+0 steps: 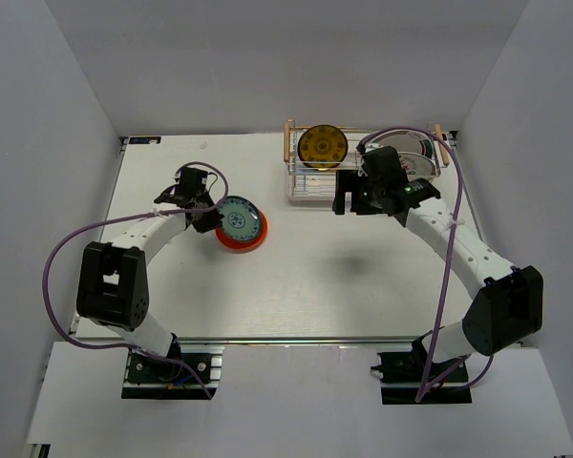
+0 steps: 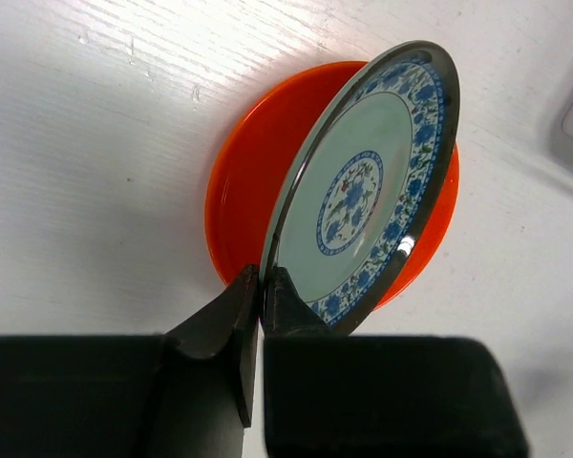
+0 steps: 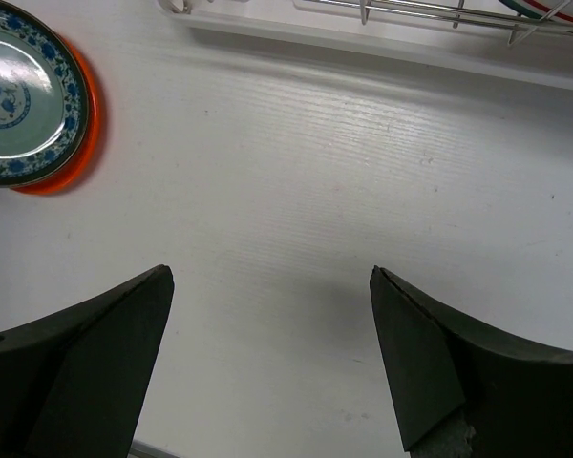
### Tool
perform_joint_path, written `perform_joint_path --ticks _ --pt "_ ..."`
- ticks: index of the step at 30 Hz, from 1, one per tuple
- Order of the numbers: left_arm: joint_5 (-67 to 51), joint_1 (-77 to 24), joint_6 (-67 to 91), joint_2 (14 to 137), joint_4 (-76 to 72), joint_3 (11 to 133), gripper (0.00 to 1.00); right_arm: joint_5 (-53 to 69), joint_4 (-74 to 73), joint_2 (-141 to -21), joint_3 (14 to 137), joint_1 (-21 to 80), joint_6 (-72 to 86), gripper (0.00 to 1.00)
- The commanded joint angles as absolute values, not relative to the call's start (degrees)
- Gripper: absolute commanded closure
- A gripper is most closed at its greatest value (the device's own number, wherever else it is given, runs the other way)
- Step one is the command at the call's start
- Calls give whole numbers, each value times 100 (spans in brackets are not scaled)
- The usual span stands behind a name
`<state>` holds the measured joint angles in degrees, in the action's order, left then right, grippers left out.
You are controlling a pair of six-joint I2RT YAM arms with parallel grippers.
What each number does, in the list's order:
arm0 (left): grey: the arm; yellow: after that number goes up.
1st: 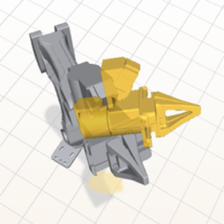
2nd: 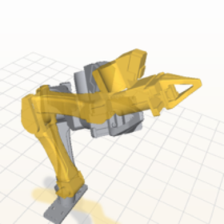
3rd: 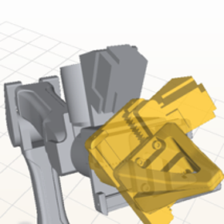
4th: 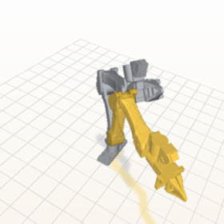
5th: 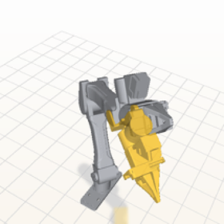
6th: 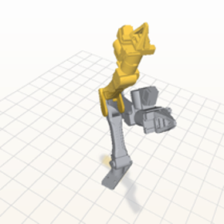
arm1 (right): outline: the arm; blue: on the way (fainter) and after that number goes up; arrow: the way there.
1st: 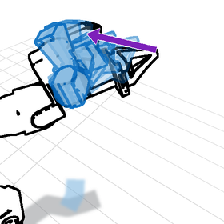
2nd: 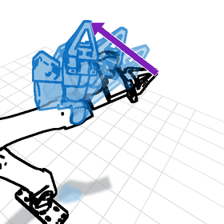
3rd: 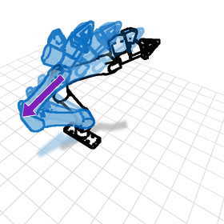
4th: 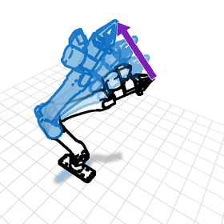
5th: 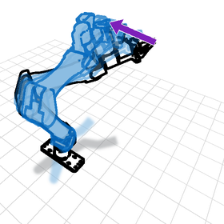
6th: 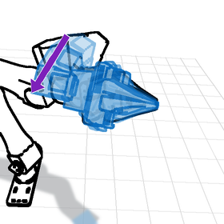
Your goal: Unload the plates from the dish rack
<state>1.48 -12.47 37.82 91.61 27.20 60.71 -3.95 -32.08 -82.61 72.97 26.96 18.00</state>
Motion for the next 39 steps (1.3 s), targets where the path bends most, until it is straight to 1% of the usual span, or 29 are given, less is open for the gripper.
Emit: perform_joint_path --ticks 1,5,10,11,13,14,16,17,20,24,27,29,30,32,33,36,38,39 --pt "220 -1230 3850 9097 2742 6302 83 -492 -3208 -8200 7330 2663 1688 11" --pt "229 -1230 3806 9114 2795 6319 66 -571 -3252 -8218 7348 2637 1644 11" --pt "141 -1230 3736 9184 2812 6346 57 -606 -3252 -8200 7356 2646 1608 11" --pt "123 -1230 3718 9237 2830 6354 49 -615 -3235 -8174 7356 2646 1591 11" --pt "140 -1230 3665 9316 2926 6477 40 -633 -3208 -8174 7356 2646 1565 11" --pt "158 -1230 3665 9377 3022 6521 28 -659 -3199 -8174 7356 2646 1538 11" --pt "193 -1230 3639 9396 3076 6592 12 -659 -3129 -8174 7365 2654 1407 11" --pt "202 -1230 3630 9378 3085 6583 2 -677 -3077 -8183 7383 2646 1328 11" --pt "281 -1230 3647 9325 3137 6592 2 -694 -2892 -8209 7558 2637 976 11" --pt "439 -1230 3560 9159 3339 6846 2 -843 -2453 -8411 8181 2646 133 11" --pt "580 -1283 3411 8711 3428 7040 2 -1177 -2295 -8736 8577 2628 -376 11" --pt "720 -1283 3323 8369 3270 6979 2 -1406 -2031 -9052 8858 2619 -851 11" --pt "816 -1283 3279 8010 3139 6883 2 -1528 -1961 -9279 9077 2593 -1105 11" --pt "852 -1283 3121 7666 3059 6751 2 -1626 -2013 -9544 9350 2575 -1361 11" --pt "853 -1283 3051 7351 2728 6654 2 -1635 -1934 -9754 9447 2566 -1475 11" --pt "861 -1283 2831 6989 2453 6469 2 -1591 -1626 -10254 9746 2531 -1994 11" --pt "922 -1283 2760 6943 2435 6530 2 -1634 -1679 -10580 10246 2453 -2214 11" --pt "966 -1283 2742 6952 2452 6556 2 -1678 -1696 -10947 10422 2461 -2250 11"
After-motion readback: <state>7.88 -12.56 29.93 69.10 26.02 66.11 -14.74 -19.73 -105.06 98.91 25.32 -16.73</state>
